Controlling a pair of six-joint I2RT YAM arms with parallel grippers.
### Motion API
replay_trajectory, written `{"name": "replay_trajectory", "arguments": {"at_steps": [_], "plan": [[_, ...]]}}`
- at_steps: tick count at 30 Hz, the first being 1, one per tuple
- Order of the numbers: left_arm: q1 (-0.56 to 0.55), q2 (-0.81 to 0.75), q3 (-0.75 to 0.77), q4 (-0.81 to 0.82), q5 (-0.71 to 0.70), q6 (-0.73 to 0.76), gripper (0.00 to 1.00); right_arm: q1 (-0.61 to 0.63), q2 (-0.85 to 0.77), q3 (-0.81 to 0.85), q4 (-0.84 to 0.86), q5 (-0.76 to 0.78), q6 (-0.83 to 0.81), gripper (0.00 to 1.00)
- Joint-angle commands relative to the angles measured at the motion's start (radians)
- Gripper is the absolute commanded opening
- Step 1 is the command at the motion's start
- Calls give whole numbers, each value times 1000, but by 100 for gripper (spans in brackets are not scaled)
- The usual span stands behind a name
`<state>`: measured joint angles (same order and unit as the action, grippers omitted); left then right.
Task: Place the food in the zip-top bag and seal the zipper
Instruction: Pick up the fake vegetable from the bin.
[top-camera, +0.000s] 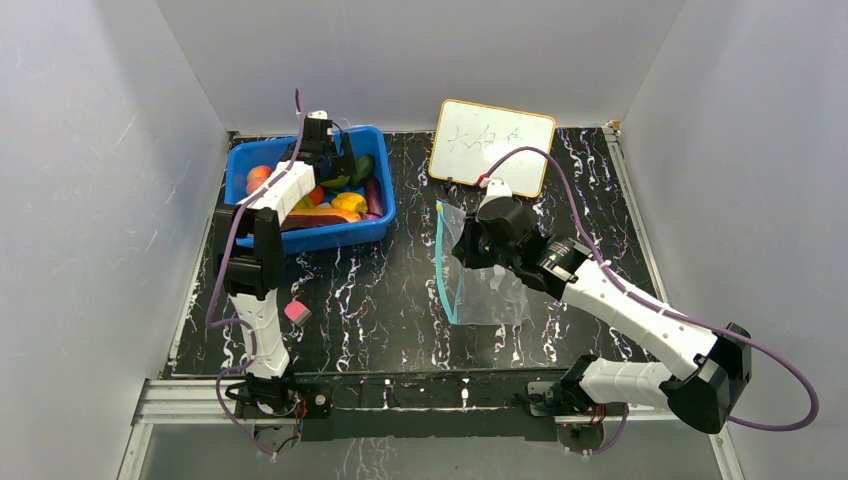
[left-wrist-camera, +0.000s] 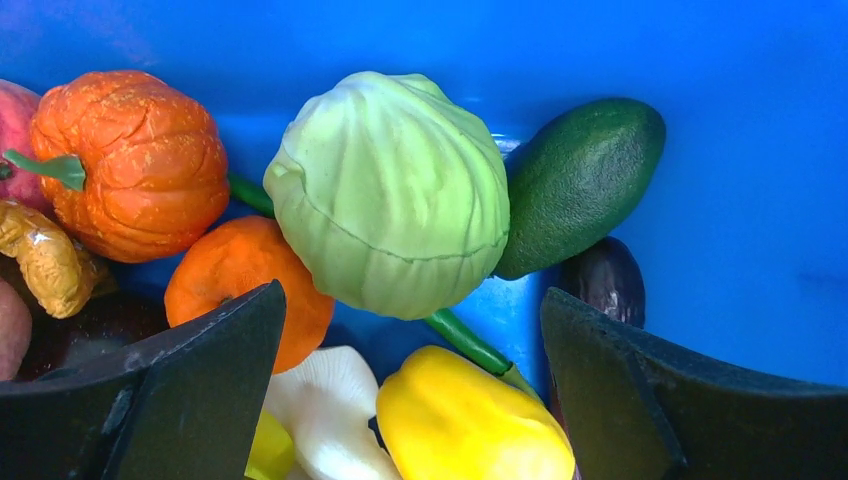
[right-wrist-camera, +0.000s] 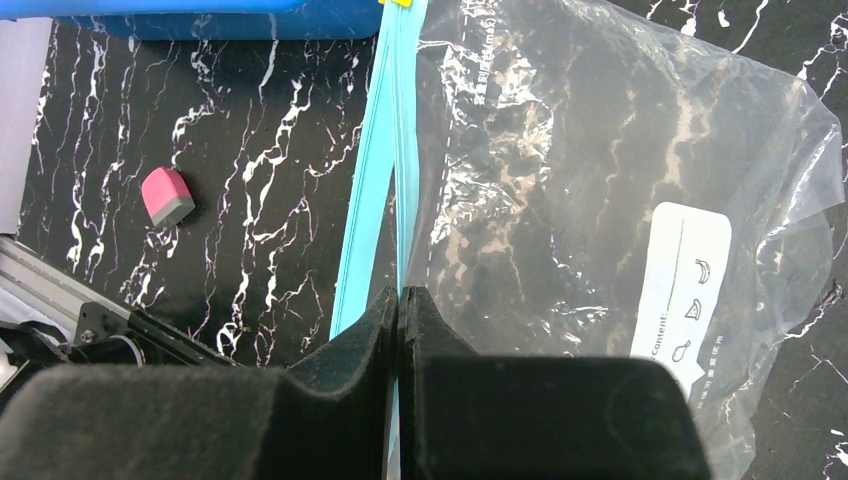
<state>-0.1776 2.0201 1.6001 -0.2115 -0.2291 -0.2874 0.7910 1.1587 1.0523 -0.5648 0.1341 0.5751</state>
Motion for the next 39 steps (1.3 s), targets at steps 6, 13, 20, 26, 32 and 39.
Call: {"name": "replay_trajectory", "arguments": {"at_steps": [6,13,20,26,32,39], "plan": [[7,47,84,66,-45,82,98,-1,-13,54,43,4,-11,0],[7,115,137,63,-85,109,98,-1,-17,52,40,2,-3,0],[7,131,142,53,-96,115,76,-1,-30,54,30,1,2,0],[7,59,113,42,-68,103,58,-1,-48,45,31,4,11,0],[6,-41,83,9,-35,66,52,-1,-71,22,42,-9,40,0],[6,-174,6,-43,39,7,49,0,-97,-17,63,-25,63,0]]}}
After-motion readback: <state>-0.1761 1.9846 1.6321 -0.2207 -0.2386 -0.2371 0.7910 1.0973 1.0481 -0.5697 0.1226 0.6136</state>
